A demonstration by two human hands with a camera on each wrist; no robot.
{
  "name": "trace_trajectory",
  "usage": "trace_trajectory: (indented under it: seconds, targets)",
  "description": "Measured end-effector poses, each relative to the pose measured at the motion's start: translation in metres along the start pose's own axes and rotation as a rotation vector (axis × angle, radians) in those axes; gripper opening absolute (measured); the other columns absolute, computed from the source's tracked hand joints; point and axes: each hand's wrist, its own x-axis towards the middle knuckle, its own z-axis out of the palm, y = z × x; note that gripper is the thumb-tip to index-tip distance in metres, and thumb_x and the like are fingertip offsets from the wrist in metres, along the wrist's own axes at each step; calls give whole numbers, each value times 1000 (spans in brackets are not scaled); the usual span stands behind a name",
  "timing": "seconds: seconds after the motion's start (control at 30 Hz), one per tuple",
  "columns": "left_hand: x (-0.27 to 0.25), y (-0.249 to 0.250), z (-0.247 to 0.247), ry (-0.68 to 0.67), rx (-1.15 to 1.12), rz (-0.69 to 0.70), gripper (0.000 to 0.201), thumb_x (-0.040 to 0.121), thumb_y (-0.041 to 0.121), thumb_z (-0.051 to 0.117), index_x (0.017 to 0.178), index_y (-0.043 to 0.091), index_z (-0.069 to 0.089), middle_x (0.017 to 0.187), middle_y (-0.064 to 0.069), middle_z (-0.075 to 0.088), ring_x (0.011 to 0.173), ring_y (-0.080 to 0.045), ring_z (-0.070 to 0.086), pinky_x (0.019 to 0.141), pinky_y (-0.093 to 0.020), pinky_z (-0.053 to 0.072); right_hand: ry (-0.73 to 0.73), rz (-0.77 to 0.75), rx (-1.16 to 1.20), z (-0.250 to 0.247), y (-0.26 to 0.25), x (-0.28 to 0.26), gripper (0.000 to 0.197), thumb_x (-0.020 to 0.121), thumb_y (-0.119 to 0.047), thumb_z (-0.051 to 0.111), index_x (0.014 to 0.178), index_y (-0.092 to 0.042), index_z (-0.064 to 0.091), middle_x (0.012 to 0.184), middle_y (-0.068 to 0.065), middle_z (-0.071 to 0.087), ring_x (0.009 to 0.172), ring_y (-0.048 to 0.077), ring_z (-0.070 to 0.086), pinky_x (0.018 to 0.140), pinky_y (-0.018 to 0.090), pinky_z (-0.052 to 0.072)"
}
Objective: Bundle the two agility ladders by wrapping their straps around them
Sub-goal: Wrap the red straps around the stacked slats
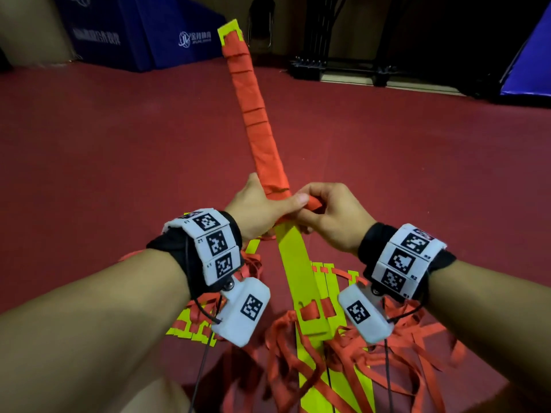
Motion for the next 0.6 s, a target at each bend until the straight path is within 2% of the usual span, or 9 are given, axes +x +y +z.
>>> trace_trajectory:
  seconds: [0.03, 0.1, 0.17, 0.2, 0.27, 0.33, 0.47, 0.53, 0.6]
  targets:
    - [0, -2, -2, -50, -64, -38, 76, 63, 60, 85, 113, 13, 51, 92, -4, 65, 71, -17, 70, 57, -36, 58, 8, -10, -39, 0, 0, -1, 9, 88, -13, 71, 83, -18, 66, 59, -5, 67, 54, 9, 62, 60, 31, 51]
    - [-3, -3, -5, -141, -145, -85, 48, 82, 32, 84, 112, 15, 50, 81, 3, 63, 56, -5, 65, 54, -30, 56, 17, -19, -69, 0, 0, -3, 9, 84, -17, 78, 83, -18, 68, 60, -4, 69, 55, 8, 64, 60, 33, 54]
    - [-6, -2, -8, -195, -196, -106, 34, 89, 18, 77, 107, 15, 48, 63, 7, 63, 48, -2, 61, 55, -28, 59, 0, -15, -57, 1, -2, -5, 13, 80, -19, 83, 83, -17, 70, 62, 0, 70, 55, 10, 64, 61, 36, 55]
    - [-8, 0, -8, -210, -237, -114, 32, 90, 13, 75, 107, 14, 48, 61, 5, 63, 50, -5, 63, 59, -29, 61, -9, -6, -40, 1, -3, -5, 16, 78, -19, 85, 83, -16, 71, 62, 1, 70, 55, 10, 64, 60, 35, 54]
    - [-7, 1, -6, -206, -292, -128, 33, 90, 5, 74, 109, 11, 48, 78, -8, 65, 68, -20, 70, 77, -41, 64, -13, 24, -8, -1, -4, -4, 20, 73, -19, 89, 81, -16, 71, 59, -1, 69, 53, 9, 63, 56, 28, 51]
    - [-5, 0, -4, -173, -302, -119, 30, 88, -2, 72, 106, 5, 50, 88, -17, 61, 76, -29, 70, 83, -50, 62, -18, 60, 18, -1, -6, -3, 24, 69, -16, 91, 80, -17, 70, 58, -5, 67, 53, 7, 62, 54, 24, 49]
    - [-1, -3, -3, -121, -284, -105, 22, 84, -9, 69, 99, -1, 56, 84, -20, 62, 69, -24, 69, 78, -52, 63, -112, 134, 192, -2, -5, -1, 33, 71, 5, 84, 98, -3, 66, 72, 0, 68, 68, 17, 61, 70, 33, 56]
    - [-1, -2, -6, -83, -304, -95, 21, 83, -12, 66, 96, 0, 56, 82, -18, 60, 57, -17, 65, 66, -39, 63, -100, 152, 231, -7, -3, 1, 32, 77, 9, 78, 102, -4, 63, 75, 3, 66, 68, 17, 59, 70, 30, 53]
    - [3, -2, -9, -29, -346, -85, 24, 82, -16, 61, 102, -2, 58, 89, -21, 61, 61, -20, 63, 58, -33, 60, -76, 180, 252, -14, 0, 2, 31, 81, 8, 74, 105, -5, 60, 82, 6, 64, 74, 20, 58, 70, 31, 51]
